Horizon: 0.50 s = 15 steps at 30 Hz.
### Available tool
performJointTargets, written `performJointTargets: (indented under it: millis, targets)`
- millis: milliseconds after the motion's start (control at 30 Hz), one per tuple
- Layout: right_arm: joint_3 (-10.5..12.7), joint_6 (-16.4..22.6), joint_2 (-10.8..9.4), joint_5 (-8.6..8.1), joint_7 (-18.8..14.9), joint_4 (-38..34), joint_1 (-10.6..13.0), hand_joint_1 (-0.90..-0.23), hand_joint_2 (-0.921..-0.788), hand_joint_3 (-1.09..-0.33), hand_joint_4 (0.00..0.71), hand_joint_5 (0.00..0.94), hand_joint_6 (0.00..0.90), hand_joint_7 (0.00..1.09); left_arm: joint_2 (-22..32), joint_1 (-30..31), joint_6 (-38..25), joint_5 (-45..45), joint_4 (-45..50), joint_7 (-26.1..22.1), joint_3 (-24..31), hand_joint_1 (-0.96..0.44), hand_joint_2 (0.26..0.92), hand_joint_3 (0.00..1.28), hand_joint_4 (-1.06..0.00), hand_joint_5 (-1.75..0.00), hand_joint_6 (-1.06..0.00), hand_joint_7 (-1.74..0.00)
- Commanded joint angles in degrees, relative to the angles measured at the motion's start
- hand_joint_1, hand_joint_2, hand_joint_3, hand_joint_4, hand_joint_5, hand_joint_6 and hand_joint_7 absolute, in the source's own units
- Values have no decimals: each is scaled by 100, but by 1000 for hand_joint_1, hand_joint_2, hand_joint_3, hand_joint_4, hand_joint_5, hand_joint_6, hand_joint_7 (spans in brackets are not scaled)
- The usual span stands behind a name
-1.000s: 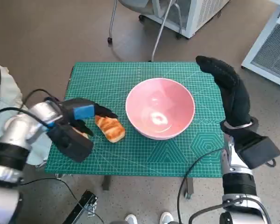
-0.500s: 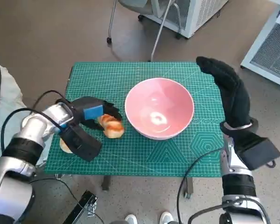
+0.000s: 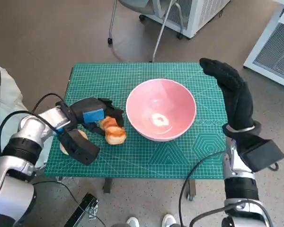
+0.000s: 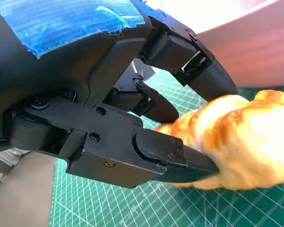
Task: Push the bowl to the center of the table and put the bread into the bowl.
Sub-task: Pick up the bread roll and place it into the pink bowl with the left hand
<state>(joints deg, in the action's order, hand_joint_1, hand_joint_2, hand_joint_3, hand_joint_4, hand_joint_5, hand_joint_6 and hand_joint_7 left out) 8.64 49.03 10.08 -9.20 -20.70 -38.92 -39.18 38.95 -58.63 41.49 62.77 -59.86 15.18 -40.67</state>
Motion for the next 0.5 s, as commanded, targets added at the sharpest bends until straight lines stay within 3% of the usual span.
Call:
performJointTargets:
  millis: [33, 233, 500]
  targets:
    - [-13, -110, -56, -82, 18, 33, 193, -617, -921, -701, 363, 21, 22, 878, 182, -243, 182, -129, -88, 49, 70, -1, 921, 112, -517, -1232, -707, -1181]
    - [-4, -157, -62, -121, -2, 90, 228, -614, -921, -700, 363, 21, 25, 872, 589, -465, 411, -597, 54, -193, 501, -1, 921, 91, -567, -1145, -711, -1212]
    - [-3, -231, -66, -161, 24, 193, 272, -621, -921, -697, 363, 21, 30, 866, 1079, -670, 241, -1413, 562, -835, 1363, 0, 920, 71, -562, -1214, -750, -1114]
